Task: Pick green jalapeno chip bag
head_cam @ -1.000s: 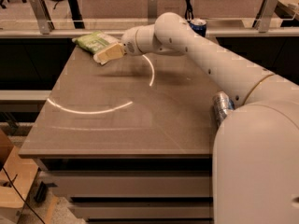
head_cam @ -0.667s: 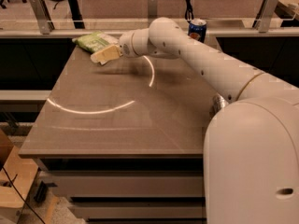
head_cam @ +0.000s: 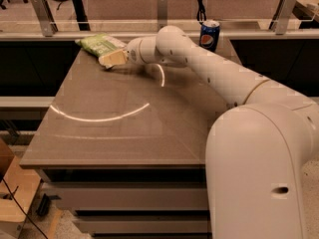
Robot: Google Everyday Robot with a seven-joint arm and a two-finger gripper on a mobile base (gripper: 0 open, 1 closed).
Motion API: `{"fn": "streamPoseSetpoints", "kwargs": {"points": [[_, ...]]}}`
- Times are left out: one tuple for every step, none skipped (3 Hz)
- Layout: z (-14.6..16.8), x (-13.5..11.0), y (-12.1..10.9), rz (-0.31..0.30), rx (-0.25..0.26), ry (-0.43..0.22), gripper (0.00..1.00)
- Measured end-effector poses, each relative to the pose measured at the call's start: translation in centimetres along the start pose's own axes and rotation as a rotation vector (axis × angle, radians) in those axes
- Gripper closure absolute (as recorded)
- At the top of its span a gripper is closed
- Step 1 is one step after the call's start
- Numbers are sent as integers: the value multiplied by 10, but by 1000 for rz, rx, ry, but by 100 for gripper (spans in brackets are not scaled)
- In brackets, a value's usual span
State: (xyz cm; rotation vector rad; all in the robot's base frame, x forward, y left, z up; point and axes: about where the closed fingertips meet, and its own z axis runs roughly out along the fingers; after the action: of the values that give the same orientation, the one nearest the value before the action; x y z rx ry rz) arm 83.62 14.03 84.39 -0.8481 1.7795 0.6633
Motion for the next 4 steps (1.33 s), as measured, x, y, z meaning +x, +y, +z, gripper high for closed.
{"fn": "streamPoseSetpoints", "kwargs": {"points": [[4,3,-6,16,12,-12,41],[2,0,-12,-1,28,-16,64],[-3,-6,-18,-16,46,-27,87],[-14,-23,-22,-47,61,-60,100]]}}
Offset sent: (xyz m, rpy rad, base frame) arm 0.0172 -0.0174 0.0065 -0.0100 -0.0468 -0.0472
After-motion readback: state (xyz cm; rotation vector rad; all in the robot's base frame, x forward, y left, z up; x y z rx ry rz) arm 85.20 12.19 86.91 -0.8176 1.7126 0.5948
